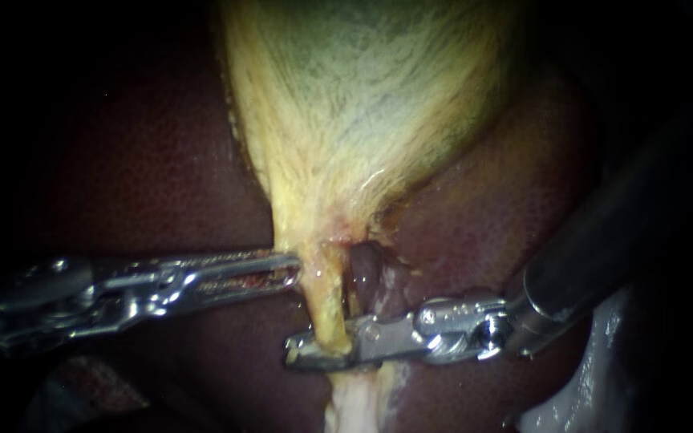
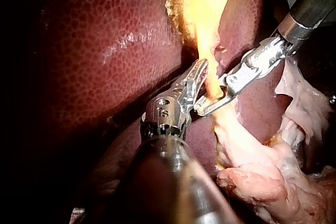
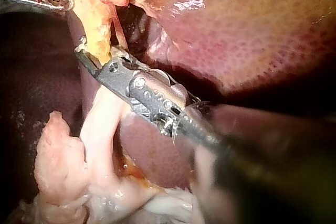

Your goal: Going back second clip left tube

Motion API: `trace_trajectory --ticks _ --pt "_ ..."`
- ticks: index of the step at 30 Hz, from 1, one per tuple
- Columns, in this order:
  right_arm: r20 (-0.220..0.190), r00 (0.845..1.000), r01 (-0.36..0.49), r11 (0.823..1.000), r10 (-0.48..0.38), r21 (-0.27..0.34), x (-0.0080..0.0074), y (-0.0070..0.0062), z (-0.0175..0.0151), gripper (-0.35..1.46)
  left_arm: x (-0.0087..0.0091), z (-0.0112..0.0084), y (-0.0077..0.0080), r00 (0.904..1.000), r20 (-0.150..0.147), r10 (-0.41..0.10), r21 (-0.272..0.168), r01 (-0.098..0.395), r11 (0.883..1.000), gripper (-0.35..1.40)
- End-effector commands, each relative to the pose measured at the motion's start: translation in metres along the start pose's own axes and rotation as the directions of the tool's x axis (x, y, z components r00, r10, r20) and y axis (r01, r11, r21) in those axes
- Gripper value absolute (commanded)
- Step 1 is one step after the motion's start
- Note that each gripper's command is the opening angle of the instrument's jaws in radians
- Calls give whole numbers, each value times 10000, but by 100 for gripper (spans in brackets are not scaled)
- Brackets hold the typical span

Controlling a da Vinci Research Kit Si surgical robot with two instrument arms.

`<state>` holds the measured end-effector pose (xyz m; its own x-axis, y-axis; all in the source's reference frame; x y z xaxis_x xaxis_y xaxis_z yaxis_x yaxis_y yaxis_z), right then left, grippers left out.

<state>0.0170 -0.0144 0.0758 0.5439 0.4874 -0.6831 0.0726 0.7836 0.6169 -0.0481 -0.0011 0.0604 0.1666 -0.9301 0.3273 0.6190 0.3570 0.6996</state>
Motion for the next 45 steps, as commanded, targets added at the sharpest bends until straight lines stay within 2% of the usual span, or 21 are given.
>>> trace_trajectory --ticks 1,10,12,13,16,19,22,30,36,45 --pt "3 10000 -50 10000 50 17 -1 0 0 -35 0 0 0 10000 3 0 2 0 10000 -1" --pt "27 9998 -175 9998 175 0 0 1 3 -35 0 0 1 10000 2 1 3 -1 10000 -1" --pt "-178 9996 -227 9997 227 36 1 1 4 -35 0 1 2 10000 2 1 4 -1 10000 -1" --pt "-297 9990 -340 9994 342 61 1 1 4 -26 0 1 2 10000 2 1 4 -1 10000 -1" --pt "-472 9981 -393 9992 397 96 3 1 6 14 0 1 3 10000 0 3 7 -3 10000 -1" --pt "-472 9981 -391 9992 395 98 3 1 6 35 0 0 3 10000 -1 4 8 -4 10000 -1" --pt "-500 9980 -389 9992 394 106 2 1 5 43 0 0 3 10000 -1 4 9 -4 10000 -1" --pt "-563 9948 854 9963 -850 56 2 1 5 51 0 0 3 10000 -1 4 9 -4 10000 -1" --pt "-569 9824 1782 9840 -1780 -7 3 4 7 54 0 0 3 10000 -1 4 9 -4 10000 -1" --pt "-532 9546 2930 9561 -2930 -68 -2 18 5 59 0 -1 2 10000 0 2 7 -2 10000 -1"
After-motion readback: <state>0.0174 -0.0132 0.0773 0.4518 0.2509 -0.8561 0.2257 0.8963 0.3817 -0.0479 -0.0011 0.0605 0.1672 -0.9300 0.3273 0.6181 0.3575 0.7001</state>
